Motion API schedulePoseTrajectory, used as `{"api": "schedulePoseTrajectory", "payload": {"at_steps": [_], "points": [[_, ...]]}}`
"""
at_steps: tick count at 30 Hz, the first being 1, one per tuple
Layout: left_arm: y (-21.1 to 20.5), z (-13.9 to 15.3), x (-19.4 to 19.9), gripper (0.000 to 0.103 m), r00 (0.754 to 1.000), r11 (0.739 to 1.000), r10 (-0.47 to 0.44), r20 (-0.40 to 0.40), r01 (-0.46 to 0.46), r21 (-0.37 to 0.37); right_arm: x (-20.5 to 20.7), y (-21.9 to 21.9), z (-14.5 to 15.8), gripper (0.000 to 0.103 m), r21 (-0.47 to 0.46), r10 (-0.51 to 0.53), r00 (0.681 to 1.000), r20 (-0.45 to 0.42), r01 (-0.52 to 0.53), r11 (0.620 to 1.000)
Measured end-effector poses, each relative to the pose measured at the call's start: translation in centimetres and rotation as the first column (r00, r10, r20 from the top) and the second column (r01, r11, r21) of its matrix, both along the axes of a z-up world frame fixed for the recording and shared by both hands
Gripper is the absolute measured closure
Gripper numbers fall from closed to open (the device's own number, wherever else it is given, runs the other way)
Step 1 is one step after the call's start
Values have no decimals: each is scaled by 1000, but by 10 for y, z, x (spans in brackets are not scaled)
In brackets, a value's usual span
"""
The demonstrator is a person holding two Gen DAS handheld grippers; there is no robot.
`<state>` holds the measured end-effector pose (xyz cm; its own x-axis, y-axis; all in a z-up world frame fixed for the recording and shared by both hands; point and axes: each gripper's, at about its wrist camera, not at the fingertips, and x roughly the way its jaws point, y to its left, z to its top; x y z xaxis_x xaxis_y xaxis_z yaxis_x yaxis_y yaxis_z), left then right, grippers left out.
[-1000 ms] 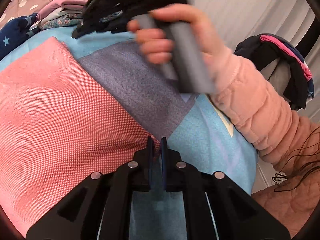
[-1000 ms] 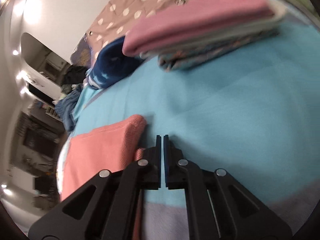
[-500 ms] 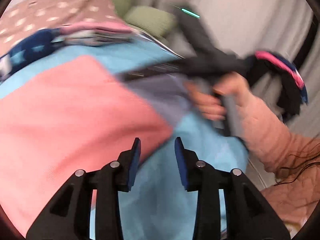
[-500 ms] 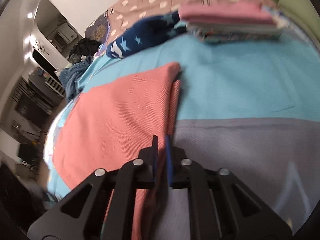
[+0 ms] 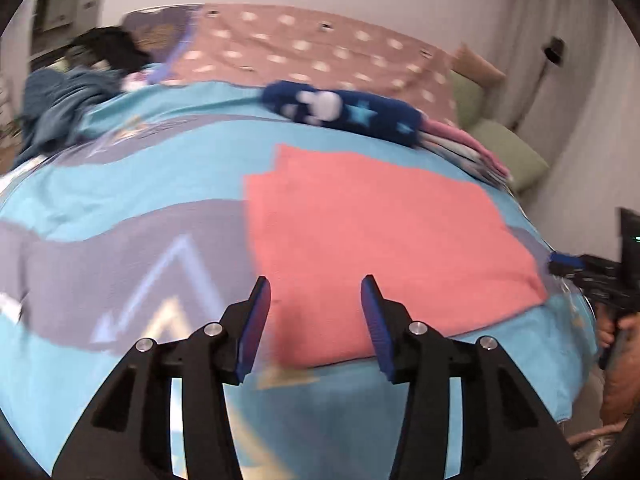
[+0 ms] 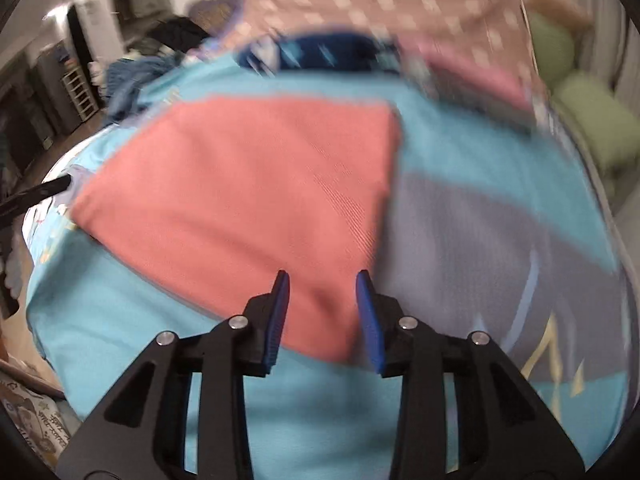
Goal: Fold small clothes
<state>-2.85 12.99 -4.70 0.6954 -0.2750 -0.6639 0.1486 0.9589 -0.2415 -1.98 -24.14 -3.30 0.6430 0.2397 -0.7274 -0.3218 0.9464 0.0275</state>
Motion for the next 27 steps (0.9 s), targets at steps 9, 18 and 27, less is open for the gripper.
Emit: {"api": "schedulePoseTrajectory", "payload": {"at_steps": [9, 18, 27], "points": [[45, -25, -21, 55, 999, 997, 34, -21, -35, -73, -26, 162, 15, 55, -98, 362, 929, 80, -354, 930], [59, -31, -29, 76, 997, 986, -78, 5, 78, -149, -44, 267, -24, 55, -247, 545, 837, 39, -521, 817], [75, -47, -15, 97, 999, 985, -22, -41, 15, -170, -25, 290, -35, 55, -299, 528, 848, 32, -496, 815]]}}
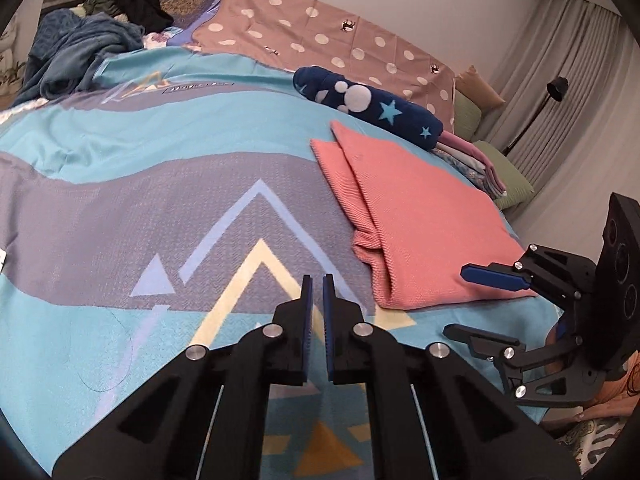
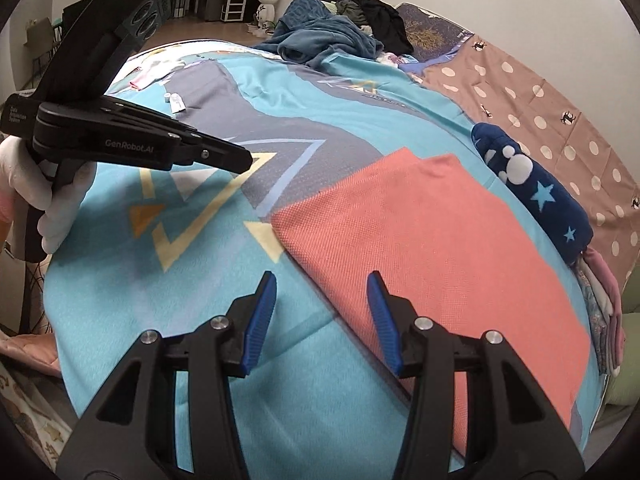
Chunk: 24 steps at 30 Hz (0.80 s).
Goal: Fold small clothes
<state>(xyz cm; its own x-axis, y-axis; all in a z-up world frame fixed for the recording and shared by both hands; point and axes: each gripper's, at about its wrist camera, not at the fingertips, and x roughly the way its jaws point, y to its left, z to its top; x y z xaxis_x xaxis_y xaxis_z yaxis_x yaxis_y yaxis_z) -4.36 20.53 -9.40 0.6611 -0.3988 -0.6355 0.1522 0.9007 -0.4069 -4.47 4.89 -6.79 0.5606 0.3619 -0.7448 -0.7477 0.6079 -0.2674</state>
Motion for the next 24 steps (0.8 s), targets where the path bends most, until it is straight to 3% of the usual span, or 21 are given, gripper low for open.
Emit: {"api": "schedulePoseTrajectory", "payload": {"at_steps": [8, 12, 14, 18, 21, 24], "points": [[11, -7, 9, 97, 1000, 997, -4, -22, 2, -76, 6, 32, -15, 55, -56, 59, 997, 46, -56, 997], [16, -9, 23, 86, 1000, 993, -3, -29, 0, -115, 10, 45, -23, 56, -124, 38, 987, 157, -19, 992], [16, -9, 34, 83, 999, 991, -19, -32, 14, -131, 11, 47, -24, 67, -126, 42, 987, 155, -22, 992], [11, -8, 62, 66, 995, 982, -93, -37, 86, -169, 11, 54, -29, 94, -135, 49, 985, 167, -26, 991], [4, -9, 87, 65, 985, 967, -166, -40, 154, -204, 5, 47, -13, 97, -56, 68, 986, 155, -60, 997], [-2, -18, 122, 65, 972, 938, -225, -72, 196, -287, 9, 42, -9, 97, -46, 63, 988, 138, -57, 997]]}}
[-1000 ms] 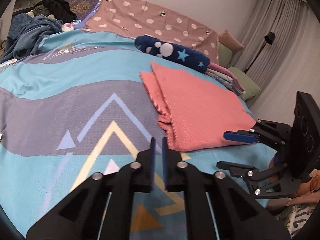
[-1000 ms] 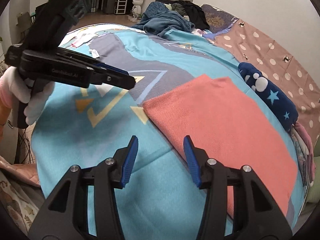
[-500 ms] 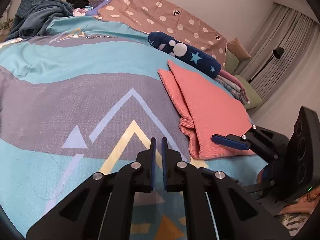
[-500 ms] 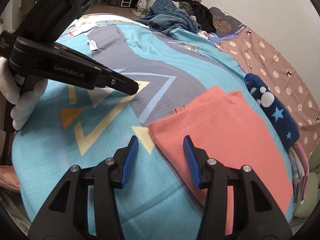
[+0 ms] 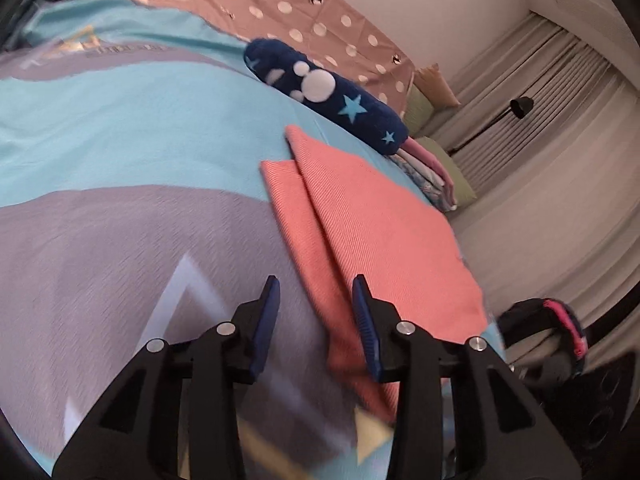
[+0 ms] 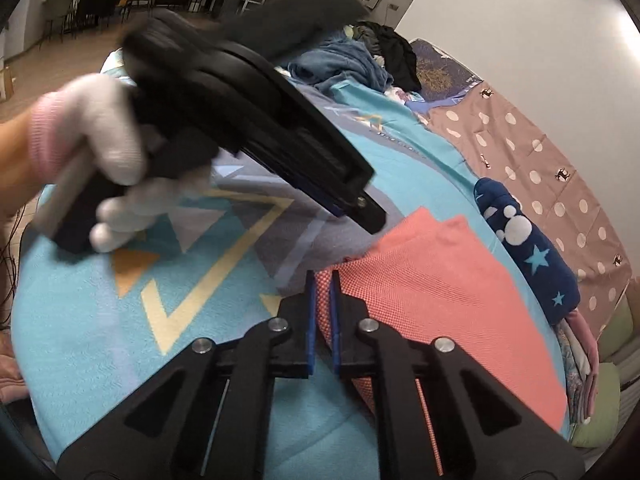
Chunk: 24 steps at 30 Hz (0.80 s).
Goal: Fold small clothes
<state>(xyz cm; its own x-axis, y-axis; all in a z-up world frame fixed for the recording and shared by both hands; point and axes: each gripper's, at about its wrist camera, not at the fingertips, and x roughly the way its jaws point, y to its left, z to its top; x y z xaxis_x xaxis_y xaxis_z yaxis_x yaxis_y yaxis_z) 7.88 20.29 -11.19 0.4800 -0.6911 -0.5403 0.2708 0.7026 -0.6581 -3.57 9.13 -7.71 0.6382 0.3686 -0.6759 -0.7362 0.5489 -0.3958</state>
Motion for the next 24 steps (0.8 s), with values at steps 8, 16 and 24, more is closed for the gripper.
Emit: {"api": "schedulePoseTrajectory", "payload": {"at_steps": [8, 16, 24], "points": [[-22, -6, 83, 94, 998, 999, 32, -48, -32, 1, 3, 2, -8, 97, 4, -24, 999, -32, 24, 1000], [-42, 6, 85, 100, 998, 977, 46, 47, -55, 205, 5, -2, 3, 97, 53, -58, 994, -88, 63, 997], [-14, 20, 57, 59, 996, 984, 63, 63, -73, 162, -11, -15, 5, 65, 80, -56, 995, -85, 63, 995]]}}
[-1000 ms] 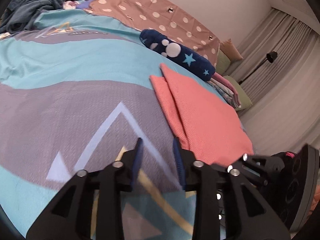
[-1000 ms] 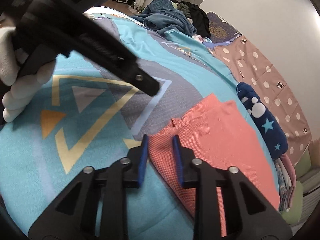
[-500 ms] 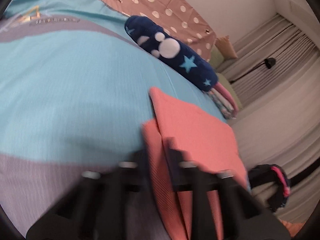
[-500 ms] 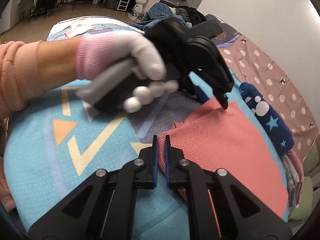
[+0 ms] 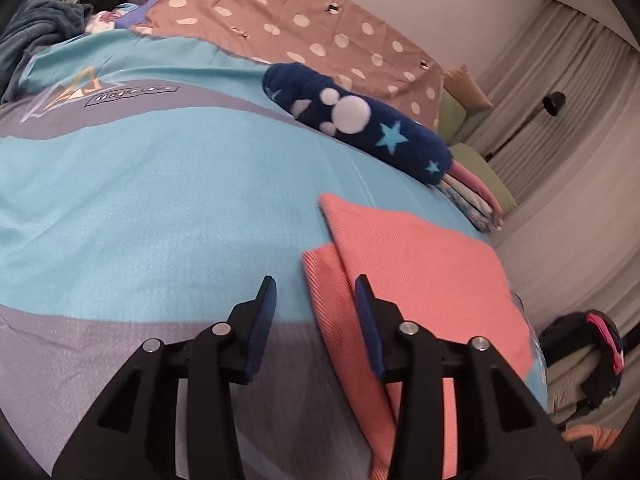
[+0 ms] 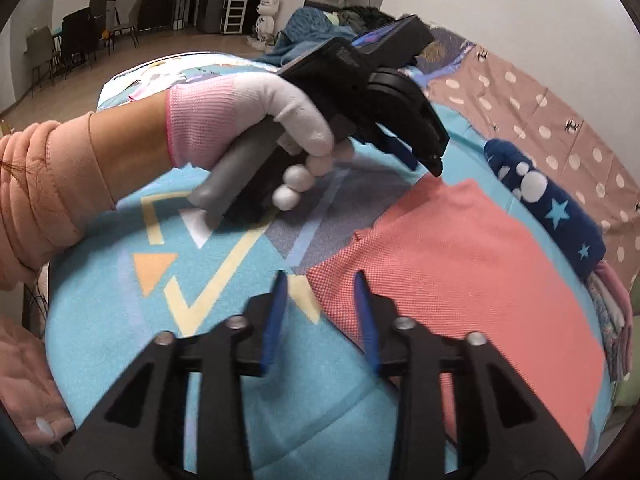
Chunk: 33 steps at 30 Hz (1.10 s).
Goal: Fold small clothes
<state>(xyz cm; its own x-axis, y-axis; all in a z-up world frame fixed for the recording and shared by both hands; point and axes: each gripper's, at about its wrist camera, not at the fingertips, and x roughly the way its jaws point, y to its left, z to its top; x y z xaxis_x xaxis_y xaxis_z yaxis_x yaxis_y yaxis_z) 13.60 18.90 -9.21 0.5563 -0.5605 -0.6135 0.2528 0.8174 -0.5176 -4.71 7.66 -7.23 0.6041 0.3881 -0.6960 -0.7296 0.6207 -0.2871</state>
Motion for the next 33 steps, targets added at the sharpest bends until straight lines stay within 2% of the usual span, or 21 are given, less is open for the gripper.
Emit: {"api": "schedulePoseTrajectory", "payload": {"at_steps": [1, 3, 5, 8, 14, 19, 26, 33], "points": [[-2, 2, -5, 49, 999, 999, -32, -5, 32, -12, -1, -2, 0, 63, -13, -6, 1000, 13, 7, 1000], [-6, 1, -15, 38, 995, 995, -95, -31, 94, -28, 0, -7, -3, 61, -28, -37, 999, 23, 37, 999], [-15, -7, -19, 38, 988, 990, -139, -70, 138, -14, 4, -13, -6, 59, -37, -80, 997, 8, 81, 996], [-22, -10, -23, 37, 989, 989, -142, -49, 143, 22, 11, -18, -11, 58, -51, -136, 991, -20, 135, 990], [-22, -13, -18, 36, 988, 990, -137, -72, 135, -28, 8, -17, -14, 53, -76, -150, 988, 17, 151, 986], [-23, -16, -16, 36, 988, 989, -139, -65, 136, -50, 13, -20, -16, 51, -68, -156, 988, -1, 156, 985], [-20, -21, -2, 36, 984, 977, -155, -81, 141, -161, 15, -15, -18, 51, -72, -146, 989, 8, 146, 987], [-34, -18, 1, 36, 985, 982, -163, -50, 158, -103, 22, -15, -20, 48, -62, -153, 988, -2, 153, 986]]}}
